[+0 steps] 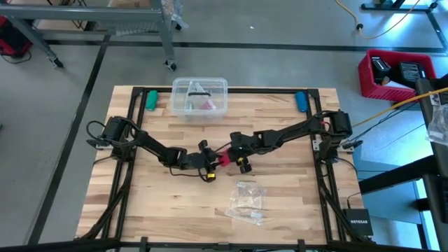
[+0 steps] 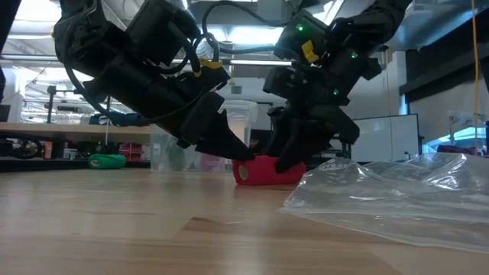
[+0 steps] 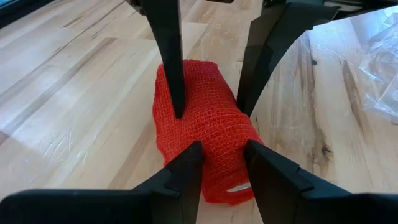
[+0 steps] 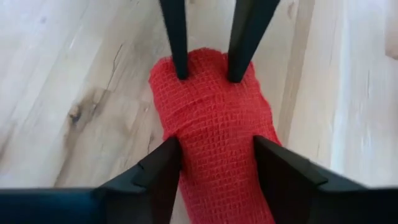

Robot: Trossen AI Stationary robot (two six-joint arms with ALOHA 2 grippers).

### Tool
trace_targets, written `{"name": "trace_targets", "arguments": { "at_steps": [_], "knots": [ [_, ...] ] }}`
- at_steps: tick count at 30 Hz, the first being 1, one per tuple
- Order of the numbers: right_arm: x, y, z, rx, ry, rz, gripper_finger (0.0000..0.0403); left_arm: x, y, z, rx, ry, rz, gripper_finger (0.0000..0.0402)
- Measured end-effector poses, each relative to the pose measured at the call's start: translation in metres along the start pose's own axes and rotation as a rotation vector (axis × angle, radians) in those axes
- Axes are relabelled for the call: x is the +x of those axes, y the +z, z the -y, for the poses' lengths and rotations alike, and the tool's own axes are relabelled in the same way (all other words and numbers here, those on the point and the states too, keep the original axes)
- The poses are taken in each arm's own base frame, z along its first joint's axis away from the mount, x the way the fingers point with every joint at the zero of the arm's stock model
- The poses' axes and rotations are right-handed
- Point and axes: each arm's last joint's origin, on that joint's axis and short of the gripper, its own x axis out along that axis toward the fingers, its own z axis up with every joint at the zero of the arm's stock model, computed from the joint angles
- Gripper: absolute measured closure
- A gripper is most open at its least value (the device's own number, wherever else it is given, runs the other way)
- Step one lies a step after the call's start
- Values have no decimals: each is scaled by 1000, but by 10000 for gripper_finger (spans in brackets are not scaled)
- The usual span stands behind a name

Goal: Roll bandage
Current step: Roll the red bandage

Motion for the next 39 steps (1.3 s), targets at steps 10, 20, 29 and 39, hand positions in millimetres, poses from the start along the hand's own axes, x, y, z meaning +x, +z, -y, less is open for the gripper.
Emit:
{"name": "trace_targets", "arguments": {
  "at_steps": [10,20,29,39],
  "knots": [
    [-2,8,3,54,5,-47,116,0,0,0,-2,-6,3,284],
    [-5,6,4,-27,50,-108,139,0,0,1,-1,-8,2,284],
    [16,-4,1,-38,91,-148,185,-1,1,2,1,-11,3,284],
    [14,-3,0,26,101,-142,223,-3,1,4,19,-14,5,284]
  ]
}}
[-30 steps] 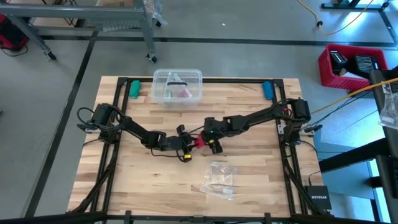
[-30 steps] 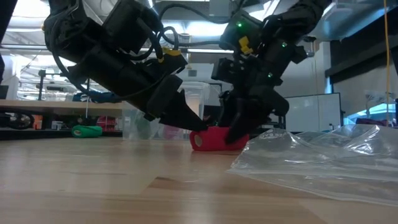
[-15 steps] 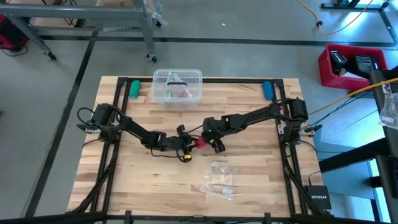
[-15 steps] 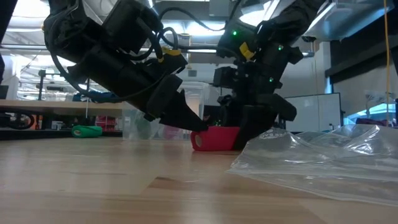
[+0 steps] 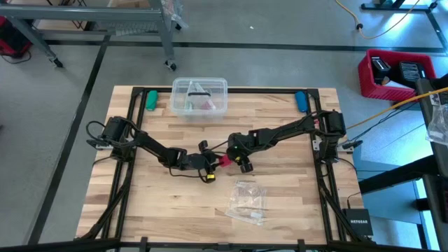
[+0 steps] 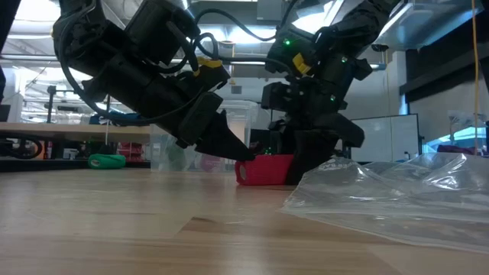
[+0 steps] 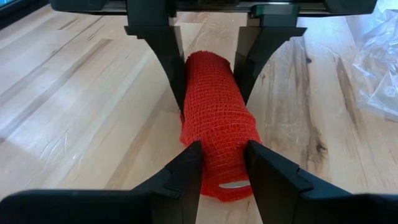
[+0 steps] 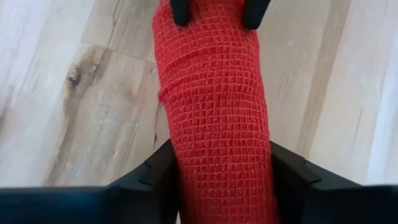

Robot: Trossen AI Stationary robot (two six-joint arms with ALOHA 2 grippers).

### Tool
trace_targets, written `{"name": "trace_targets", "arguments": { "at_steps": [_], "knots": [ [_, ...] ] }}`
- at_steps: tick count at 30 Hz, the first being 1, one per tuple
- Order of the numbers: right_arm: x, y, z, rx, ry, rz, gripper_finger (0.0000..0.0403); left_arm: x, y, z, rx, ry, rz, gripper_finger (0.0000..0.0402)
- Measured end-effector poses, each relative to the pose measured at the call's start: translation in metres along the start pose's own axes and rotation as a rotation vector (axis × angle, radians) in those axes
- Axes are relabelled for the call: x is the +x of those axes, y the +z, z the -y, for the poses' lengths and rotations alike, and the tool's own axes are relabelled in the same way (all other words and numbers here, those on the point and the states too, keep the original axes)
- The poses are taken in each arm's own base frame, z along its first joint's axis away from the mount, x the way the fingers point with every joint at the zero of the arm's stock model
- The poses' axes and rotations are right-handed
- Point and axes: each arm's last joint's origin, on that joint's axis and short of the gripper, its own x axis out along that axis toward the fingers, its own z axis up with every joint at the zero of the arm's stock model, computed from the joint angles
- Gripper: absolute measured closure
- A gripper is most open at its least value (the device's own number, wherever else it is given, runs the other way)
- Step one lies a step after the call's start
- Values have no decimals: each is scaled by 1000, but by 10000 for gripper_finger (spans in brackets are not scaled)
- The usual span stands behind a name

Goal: Roll bandage
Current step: Roll the red bandage, then put the red bandage into the zip bag

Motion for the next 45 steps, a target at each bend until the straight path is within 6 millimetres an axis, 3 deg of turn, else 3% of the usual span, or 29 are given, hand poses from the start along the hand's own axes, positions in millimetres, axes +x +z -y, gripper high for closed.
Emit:
{"name": "trace_targets", "arguments": {
  "at_steps": [7,11,16,22,29,45],
  "knots": [
    [-14,5,0,60,-16,34,122,-9,9,5,32,-22,-6,284],
    [-36,17,2,55,-30,60,78,-25,26,8,77,-28,-7,284],
    [-60,28,4,58,-32,4,57,-44,34,3,101,19,-63,284],
    [-89,37,3,124,-5,-112,57,-49,34,2,79,32,-90,284],
    [-101,38,-22,151,1,-123,57,-49,31,3,37,38,-101,284],
    [-90,14,-114,256,-57,-64,57,-65,16,42,32,-70,-105,284]
  ]
}}
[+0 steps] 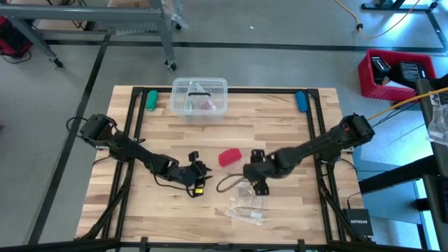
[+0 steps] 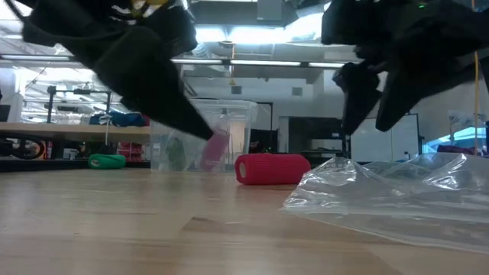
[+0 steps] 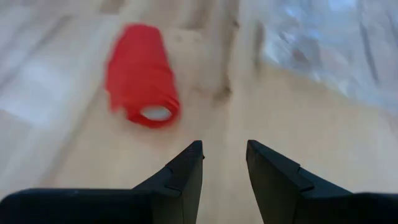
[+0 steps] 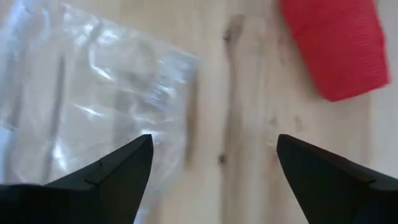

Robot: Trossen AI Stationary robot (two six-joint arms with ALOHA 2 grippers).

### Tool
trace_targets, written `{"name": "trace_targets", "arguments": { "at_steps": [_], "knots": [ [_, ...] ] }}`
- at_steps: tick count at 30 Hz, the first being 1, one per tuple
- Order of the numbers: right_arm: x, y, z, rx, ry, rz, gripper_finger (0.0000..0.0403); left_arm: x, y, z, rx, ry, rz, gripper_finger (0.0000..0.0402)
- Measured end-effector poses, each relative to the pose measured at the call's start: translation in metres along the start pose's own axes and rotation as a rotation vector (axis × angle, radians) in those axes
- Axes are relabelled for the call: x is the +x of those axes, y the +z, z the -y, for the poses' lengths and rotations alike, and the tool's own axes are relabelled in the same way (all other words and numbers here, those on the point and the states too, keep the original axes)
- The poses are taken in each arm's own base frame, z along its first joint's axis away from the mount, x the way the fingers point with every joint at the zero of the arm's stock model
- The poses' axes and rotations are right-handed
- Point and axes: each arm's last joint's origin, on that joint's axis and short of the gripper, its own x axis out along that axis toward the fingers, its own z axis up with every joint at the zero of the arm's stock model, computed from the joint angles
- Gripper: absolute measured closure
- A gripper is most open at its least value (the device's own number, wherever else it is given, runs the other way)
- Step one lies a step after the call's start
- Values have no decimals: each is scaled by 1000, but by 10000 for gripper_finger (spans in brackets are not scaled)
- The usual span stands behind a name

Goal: Roll bandage
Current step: Put the red bandage into the zip bag

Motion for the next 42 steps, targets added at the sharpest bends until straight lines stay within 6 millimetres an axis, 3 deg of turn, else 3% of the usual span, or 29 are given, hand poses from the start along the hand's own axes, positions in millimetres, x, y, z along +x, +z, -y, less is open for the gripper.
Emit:
{"name": "trace_targets", "arguments": {
  "at_steps": [6,13,17,22,33,42],
  "knots": [
    [0,-16,-28,47,-18,-10,57,0,-10,21,-15,-40,-21,284],
    [-5,-24,-57,49,-1,46,57,-1,-1,43,-10,-66,14,284],
    [-7,-29,-61,129,-93,71,57,-2,2,50,-12,-77,25,284],
    [-5,-29,-63,209,-34,45,57,-5,3,57,-34,-97,32,284],
    [38,-44,-79,193,-51,42,57,-7,-2,63,-63,-131,11,284],
    [66,-41,-85,158,-103,119,57,-3,0,58,-118,-107,11,284]
  ]
}}
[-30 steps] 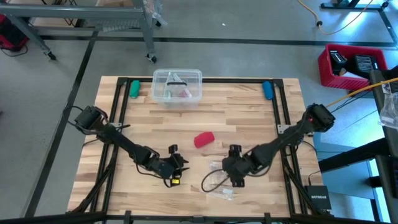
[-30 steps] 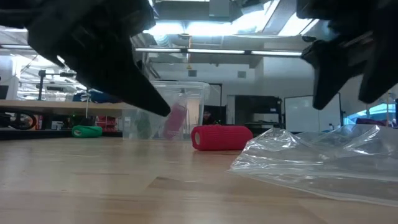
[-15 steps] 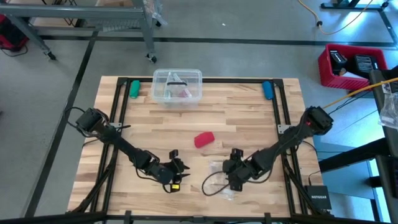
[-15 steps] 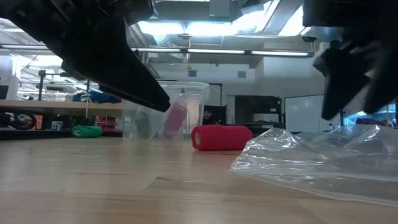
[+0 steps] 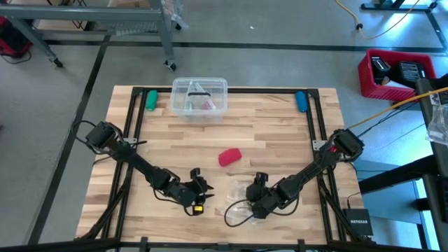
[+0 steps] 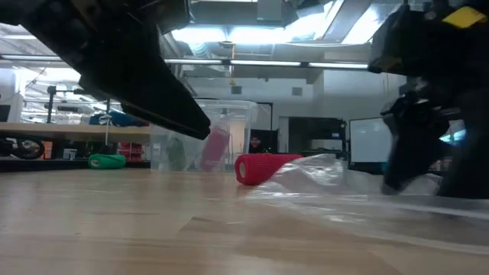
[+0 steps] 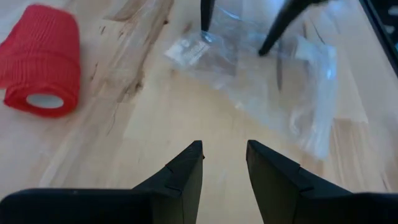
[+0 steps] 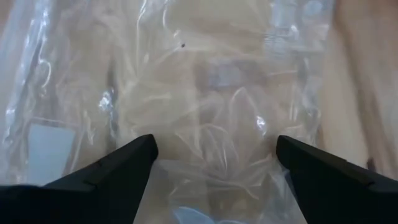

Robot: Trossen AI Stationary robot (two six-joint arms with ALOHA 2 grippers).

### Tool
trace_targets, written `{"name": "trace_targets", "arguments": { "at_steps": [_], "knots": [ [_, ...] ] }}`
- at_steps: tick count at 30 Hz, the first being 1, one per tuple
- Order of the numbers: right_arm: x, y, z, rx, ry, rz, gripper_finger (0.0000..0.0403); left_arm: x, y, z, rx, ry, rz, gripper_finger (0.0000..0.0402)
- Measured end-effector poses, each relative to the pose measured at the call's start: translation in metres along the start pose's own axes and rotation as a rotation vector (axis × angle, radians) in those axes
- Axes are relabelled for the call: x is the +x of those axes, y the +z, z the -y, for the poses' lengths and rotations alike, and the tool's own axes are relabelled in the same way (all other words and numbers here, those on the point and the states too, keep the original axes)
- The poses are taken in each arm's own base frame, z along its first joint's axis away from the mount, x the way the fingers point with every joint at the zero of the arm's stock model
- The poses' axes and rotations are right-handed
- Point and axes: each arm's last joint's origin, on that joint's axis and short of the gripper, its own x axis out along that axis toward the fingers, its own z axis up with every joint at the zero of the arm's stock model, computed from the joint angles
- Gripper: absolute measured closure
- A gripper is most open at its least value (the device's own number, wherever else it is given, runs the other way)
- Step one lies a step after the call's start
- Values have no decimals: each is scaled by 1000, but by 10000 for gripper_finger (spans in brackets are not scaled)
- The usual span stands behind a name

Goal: Roll bandage
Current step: Put the red bandage into the zip bag

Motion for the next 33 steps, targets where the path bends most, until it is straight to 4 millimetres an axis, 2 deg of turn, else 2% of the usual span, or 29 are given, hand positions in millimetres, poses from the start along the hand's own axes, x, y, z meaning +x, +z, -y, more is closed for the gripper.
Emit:
{"name": "trace_targets", "arguments": {
  "at_steps": [4,14,21,23,26,30,33],
  "knots": [
    [7,5,0,17,-25,65,57,3,3,-5,-70,17,3,284],
    [18,25,20,14,-50,130,57,4,4,-6,-33,11,7,284],
    [25,57,47,-1,-144,265,57,5,6,-8,-29,14,8,284],
    [16,60,56,-24,-215,214,57,5,7,-8,-7,23,29,284],
    [-15,68,53,-45,-180,180,57,5,13,-5,14,7,80,284],
    [-50,58,23,-108,-5,209,57,2,26,10,75,-87,179,284],
    [-62,47,1,-149,44,251,57,9,29,29,242,-185,200,284]
  ]
}}
